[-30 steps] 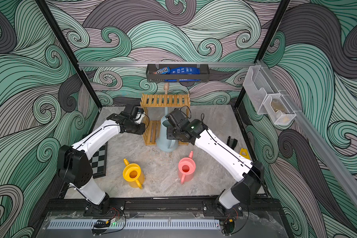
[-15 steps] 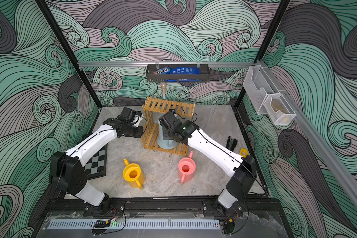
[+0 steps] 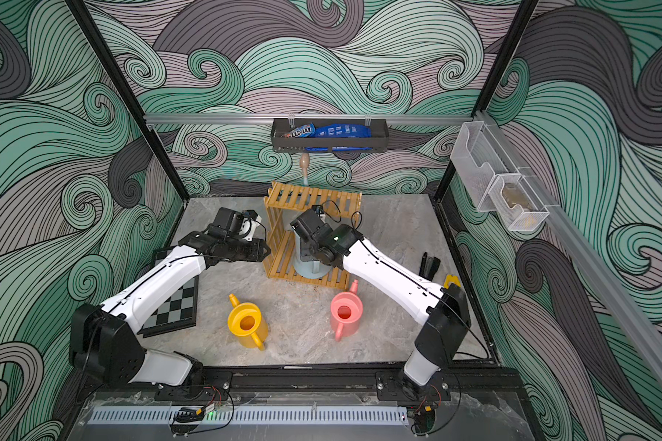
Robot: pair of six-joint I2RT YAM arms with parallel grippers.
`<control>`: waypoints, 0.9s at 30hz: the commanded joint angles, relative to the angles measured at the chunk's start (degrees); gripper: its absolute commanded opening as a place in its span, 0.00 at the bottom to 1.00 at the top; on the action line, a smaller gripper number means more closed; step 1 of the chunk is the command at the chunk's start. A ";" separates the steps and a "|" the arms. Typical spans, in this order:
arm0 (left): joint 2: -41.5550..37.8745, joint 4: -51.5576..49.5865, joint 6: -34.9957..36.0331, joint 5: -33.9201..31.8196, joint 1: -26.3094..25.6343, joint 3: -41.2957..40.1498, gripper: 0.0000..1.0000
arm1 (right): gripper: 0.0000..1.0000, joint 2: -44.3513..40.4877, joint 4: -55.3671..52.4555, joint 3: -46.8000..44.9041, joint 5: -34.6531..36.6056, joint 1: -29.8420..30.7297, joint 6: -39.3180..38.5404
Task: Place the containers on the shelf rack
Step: 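Place the container on the shelf.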
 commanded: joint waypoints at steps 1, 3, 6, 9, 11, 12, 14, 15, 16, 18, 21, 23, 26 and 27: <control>-3.09 3.49 0.17 4.33 -0.45 -1.22 0.46 | 0.00 -0.89 0.58 0.84 1.43 0.60 2.29; -3.69 4.34 0.60 5.38 -0.45 -2.29 0.47 | 0.08 -0.67 0.26 1.06 0.88 0.82 2.76; -4.33 4.53 2.07 5.51 -0.30 -2.58 0.49 | 0.21 -0.67 -0.30 1.79 -0.60 1.32 3.32; -4.81 5.31 3.48 4.65 0.18 -2.95 0.50 | 0.36 -1.12 -0.71 2.19 -0.77 2.19 4.17; -4.83 5.71 3.77 4.24 0.75 -3.27 0.51 | 0.45 -1.69 -0.50 2.02 -1.44 2.45 4.31; -5.00 5.58 3.89 4.17 1.27 -3.21 0.52 | 0.47 -2.07 -0.60 2.03 -1.71 2.46 4.33; -5.23 5.36 3.96 4.18 2.35 -2.88 0.53 | 0.51 -3.28 -0.68 1.97 -1.77 2.46 4.24; -5.35 5.52 4.06 4.18 2.84 -2.89 0.54 | 0.52 -3.88 -0.55 1.72 -1.53 2.46 4.29; -5.47 5.88 4.23 4.18 3.30 -2.99 0.54 | 0.53 -4.75 -0.31 1.32 -1.25 2.46 4.29; -5.49 6.51 4.89 3.97 4.00 -3.31 0.55 | 0.54 -6.85 0.66 -0.34 -0.26 2.41 3.94; -5.20 6.64 5.57 3.92 4.69 -3.07 0.55 | 0.53 -10.79 1.10 -3.28 0.86 1.25 3.24; -4.65 6.84 6.28 4.10 4.82 -2.93 0.55 | 0.51 -13.78 0.84 -5.97 -0.19 -1.45 2.22; -3.44 7.10 6.83 6.45 4.82 -3.19 0.55 | 0.51 -17.55 2.47 -11.76 -1.34 -5.14 0.71; -3.14 7.08 6.82 7.56 4.82 -3.19 0.55 | 0.51 -18.52 2.92 -13.61 -2.38 -6.80 0.31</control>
